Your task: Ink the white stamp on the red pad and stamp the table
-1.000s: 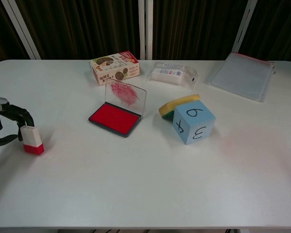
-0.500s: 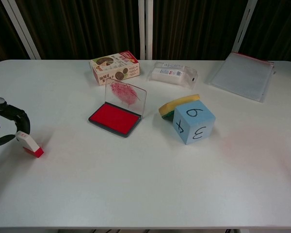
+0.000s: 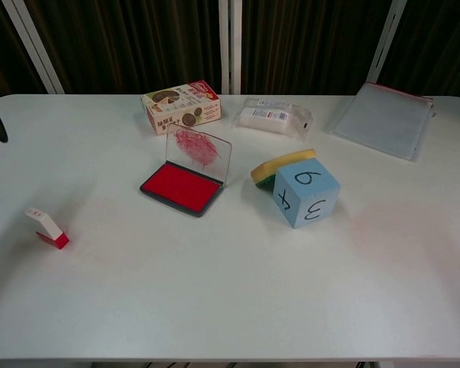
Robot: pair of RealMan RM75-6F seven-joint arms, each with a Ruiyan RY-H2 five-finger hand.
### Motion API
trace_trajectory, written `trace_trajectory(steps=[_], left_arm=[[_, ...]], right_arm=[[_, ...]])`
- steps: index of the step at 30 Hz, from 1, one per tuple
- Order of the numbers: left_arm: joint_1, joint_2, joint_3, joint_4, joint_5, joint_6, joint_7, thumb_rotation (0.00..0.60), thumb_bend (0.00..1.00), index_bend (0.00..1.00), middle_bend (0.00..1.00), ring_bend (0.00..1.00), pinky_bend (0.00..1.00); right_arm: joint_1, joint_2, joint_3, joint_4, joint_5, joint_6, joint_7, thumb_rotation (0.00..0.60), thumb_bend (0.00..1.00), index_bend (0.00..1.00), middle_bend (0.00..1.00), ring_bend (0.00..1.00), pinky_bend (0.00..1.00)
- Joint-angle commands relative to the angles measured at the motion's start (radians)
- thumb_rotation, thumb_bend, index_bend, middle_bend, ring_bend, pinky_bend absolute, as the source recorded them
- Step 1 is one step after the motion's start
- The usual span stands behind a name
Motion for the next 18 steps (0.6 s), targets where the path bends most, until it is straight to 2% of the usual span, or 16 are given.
trace_trajectory(steps=[1,2,3,4,6,10,14,18], left_arm=[[0.191,0.048,-0.045,-0.013,0.034,0.375,0.126,0.541,0.39,0.34,0.36,0.41,0.63],[0.213,0.05,-0.042,0.001,0.036,0.406,0.148,0.478,0.38,0.33,0.32,0.3,0.5],[0.231,0.052,-0.035,0.019,0.044,0.431,0.171,0.367,0.34,0.31,0.25,0.17,0.33],[0.254,0.054,-0.024,0.042,0.052,0.457,0.195,0.263,0.29,0.28,0.2,0.11,0.24],[0.282,0.057,-0.009,0.071,0.066,0.484,0.209,0.185,0.21,0.23,0.16,0.09,0.22],[0.318,0.053,0.0,0.13,0.072,0.509,0.138,0.159,0.16,0.2,0.15,0.09,0.21],[0.325,0.057,-0.014,0.154,0.074,0.516,0.092,0.134,0.16,0.2,0.15,0.09,0.21],[0.323,0.061,-0.021,0.162,0.086,0.512,0.08,0.135,0.16,0.2,0.15,0.09,0.21]], right_arm=[[0.001,-0.011,-0.007,0.012,0.006,-0.015,-0.002,0.6,0.18,0.0,0.0,0.0,0.0],[0.001,-0.015,-0.009,0.017,0.006,-0.018,-0.004,0.6,0.18,0.0,0.0,0.0,0.0],[0.001,-0.02,-0.01,0.023,0.005,-0.018,-0.006,0.6,0.18,0.0,0.0,0.0,0.0],[0.001,-0.025,-0.013,0.033,0.001,-0.018,-0.009,0.6,0.18,0.0,0.0,0.0,0.0],[0.0,-0.034,-0.018,0.051,-0.007,-0.016,-0.015,0.6,0.17,0.0,0.0,0.0,0.0],[-0.011,-0.056,-0.024,0.092,-0.021,0.008,-0.022,0.6,0.16,0.0,0.0,0.0,0.0],[-0.024,-0.066,-0.022,0.105,-0.018,0.028,-0.012,0.6,0.15,0.0,0.0,0.0,0.0],[-0.03,-0.066,-0.019,0.102,-0.008,0.031,-0.012,0.6,0.15,0.0,0.0,0.0,0.0]])
